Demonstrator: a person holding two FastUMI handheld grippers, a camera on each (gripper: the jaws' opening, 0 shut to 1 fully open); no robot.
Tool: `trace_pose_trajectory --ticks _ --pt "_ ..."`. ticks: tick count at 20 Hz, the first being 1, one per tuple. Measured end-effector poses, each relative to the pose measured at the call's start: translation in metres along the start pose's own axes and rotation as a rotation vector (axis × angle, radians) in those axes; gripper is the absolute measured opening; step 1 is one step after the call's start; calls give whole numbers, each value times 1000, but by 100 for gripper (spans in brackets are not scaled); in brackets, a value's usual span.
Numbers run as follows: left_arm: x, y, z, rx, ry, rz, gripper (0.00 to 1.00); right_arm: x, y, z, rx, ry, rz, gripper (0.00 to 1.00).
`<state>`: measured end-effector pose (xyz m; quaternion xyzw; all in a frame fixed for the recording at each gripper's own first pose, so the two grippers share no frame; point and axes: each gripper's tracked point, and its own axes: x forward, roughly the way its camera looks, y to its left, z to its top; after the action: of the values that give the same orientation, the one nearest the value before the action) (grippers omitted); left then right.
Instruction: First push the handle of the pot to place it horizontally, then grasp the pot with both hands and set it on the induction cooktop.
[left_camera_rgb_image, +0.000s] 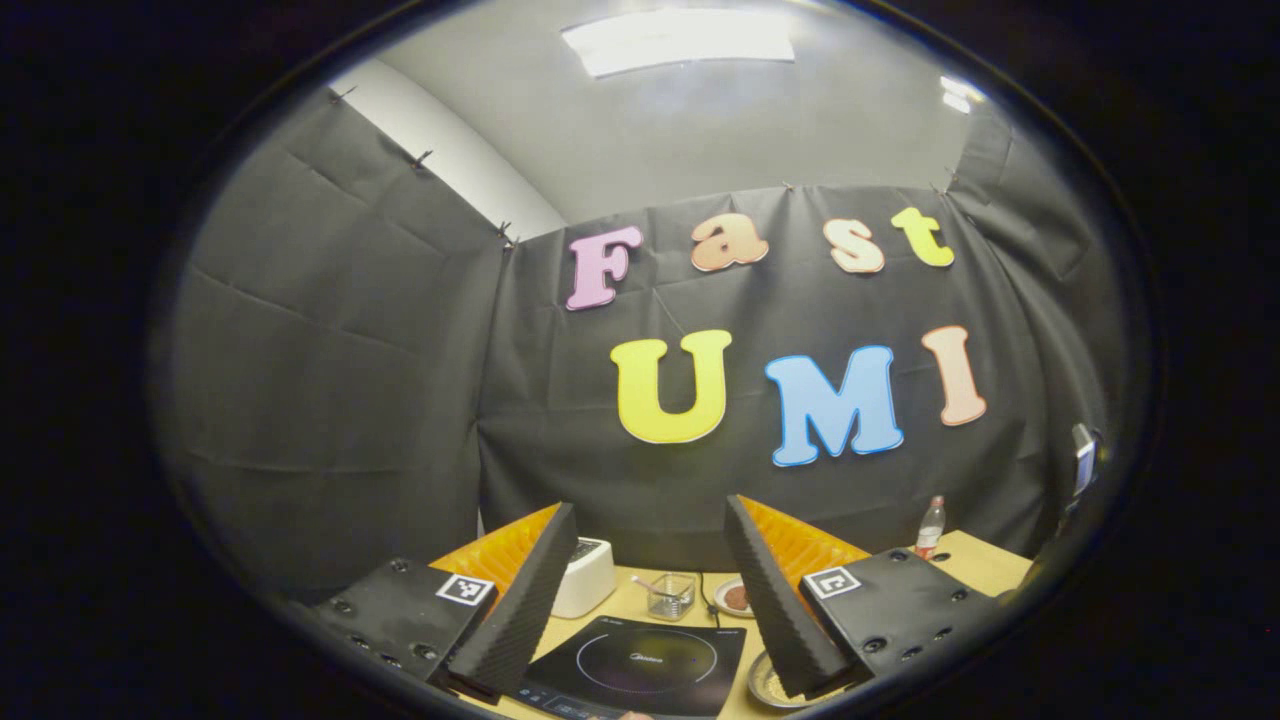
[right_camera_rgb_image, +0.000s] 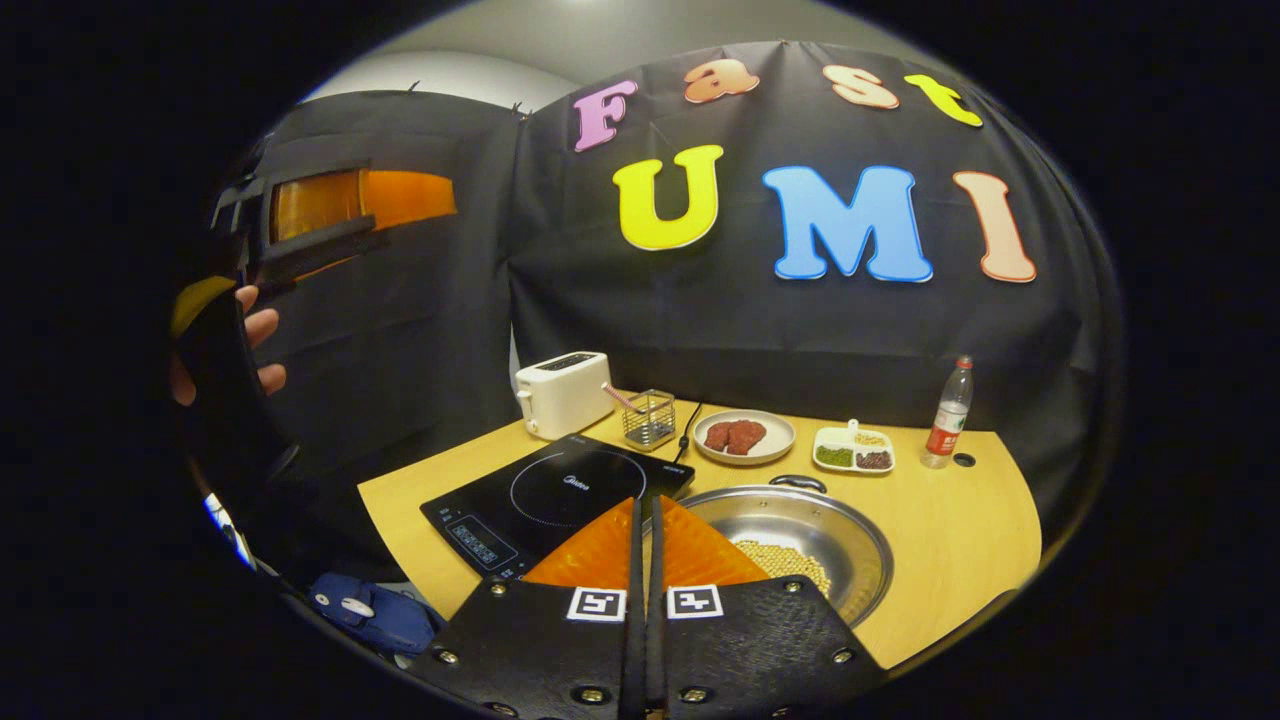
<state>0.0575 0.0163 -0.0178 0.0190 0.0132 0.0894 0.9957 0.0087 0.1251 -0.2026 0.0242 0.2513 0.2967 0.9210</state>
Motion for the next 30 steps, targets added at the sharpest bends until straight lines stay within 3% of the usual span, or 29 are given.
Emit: trace_pose_trajectory --ticks 2,3,4,10,11,12,13,18,30 --pt "3 4 -4 -3 12 9 91 7 11 -18 9 63 45 5" --pt "4 6 -6 -4 15 11 91 9 16 -27 13 93 66 1" --pt "5 8 -8 -3 18 14 100 11 20 -34 15 122 85 1" --pt "8 12 -22 1 51 22 96 21 35 -88 68 300 154 1" --pt "9 12 -24 5 57 21 100 18 34 -100 81 326 155 1" --pt "9 11 -26 8 62 20 96 21 33 -107 95 347 155 1" --pt "9 10 -27 9 65 17 100 21 31 -114 105 369 154 1" --pt "12 0 -28 8 68 -2 97 13 18 -142 127 455 134 1" --pt "20 -32 -29 -27 65 -73 100 -5 1 -147 159 470 92 1"
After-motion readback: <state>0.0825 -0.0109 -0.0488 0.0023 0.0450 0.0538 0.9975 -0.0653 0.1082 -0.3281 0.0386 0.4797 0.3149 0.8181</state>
